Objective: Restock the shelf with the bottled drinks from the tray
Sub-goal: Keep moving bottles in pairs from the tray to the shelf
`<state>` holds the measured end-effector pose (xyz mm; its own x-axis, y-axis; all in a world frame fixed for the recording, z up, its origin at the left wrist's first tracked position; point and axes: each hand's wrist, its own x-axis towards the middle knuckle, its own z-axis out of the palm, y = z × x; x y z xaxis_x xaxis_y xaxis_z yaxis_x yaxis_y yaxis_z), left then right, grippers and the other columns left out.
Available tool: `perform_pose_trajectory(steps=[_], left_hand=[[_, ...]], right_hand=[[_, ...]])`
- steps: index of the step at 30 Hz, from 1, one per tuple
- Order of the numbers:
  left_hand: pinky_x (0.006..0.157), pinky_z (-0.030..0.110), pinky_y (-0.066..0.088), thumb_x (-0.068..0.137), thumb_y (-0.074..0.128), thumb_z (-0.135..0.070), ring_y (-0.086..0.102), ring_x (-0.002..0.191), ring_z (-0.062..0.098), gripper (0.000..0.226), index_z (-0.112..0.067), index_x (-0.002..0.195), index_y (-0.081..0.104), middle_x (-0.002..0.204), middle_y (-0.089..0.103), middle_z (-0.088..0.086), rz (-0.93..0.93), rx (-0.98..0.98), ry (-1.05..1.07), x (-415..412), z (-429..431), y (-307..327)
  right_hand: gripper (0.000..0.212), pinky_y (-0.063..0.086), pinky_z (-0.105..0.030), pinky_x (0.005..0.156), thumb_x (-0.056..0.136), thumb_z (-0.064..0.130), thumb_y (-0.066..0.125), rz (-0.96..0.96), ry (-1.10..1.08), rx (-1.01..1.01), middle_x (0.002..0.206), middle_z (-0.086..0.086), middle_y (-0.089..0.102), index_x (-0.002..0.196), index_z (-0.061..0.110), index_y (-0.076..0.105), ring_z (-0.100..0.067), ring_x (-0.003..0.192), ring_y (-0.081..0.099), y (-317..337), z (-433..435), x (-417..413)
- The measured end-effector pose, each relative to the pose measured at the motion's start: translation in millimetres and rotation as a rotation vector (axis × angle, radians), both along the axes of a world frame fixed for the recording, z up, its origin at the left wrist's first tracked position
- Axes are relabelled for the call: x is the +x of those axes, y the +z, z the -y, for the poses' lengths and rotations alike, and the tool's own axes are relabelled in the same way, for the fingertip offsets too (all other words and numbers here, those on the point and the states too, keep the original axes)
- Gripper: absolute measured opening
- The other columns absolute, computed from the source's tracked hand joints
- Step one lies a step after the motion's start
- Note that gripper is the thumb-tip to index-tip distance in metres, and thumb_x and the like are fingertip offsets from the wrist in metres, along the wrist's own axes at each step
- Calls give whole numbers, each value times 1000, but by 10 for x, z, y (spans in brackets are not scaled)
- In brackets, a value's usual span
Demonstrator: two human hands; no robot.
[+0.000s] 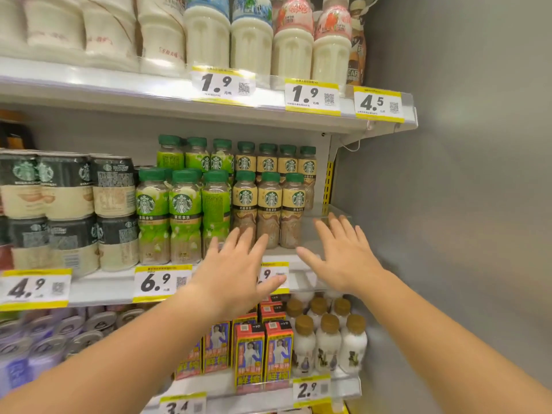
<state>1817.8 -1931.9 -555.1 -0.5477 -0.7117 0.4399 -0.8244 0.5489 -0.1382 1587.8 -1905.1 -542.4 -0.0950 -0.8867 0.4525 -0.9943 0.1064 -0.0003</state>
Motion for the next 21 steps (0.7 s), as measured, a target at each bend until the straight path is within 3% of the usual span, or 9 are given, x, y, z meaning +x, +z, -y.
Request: perform_pose_trajectory(steps=[5,11,21], left_hand=[[116,60,17,79,4,-84,7,150,32,97,-25,156,3,164,8,10,-20,-13,34,188,-343,-375],[115,61,19,81,16,-81,10,149,36,97,-19,156,18,163,13,15,-25,0,20,438,-831,-1070],[114,61,18,77,7,-85,10,149,37,105,-17,156,14,163,15,16,62,317,108,914,-1368,-2986]], right_hand=[[89,-4,-47,121,86,77,14,0,32,-35,166,-7,-4,158,25,5,-24,152,-10,-345,-484,177],[85,0,-46,121,90,71,27,28,61,-35,166,-10,4,157,20,15,-25,152,-2,-1057,-1033,424],[82,4,-46,121,93,66,33,131,58,236,165,-12,9,157,18,14,-27,152,4,-2947,-1636,713]])
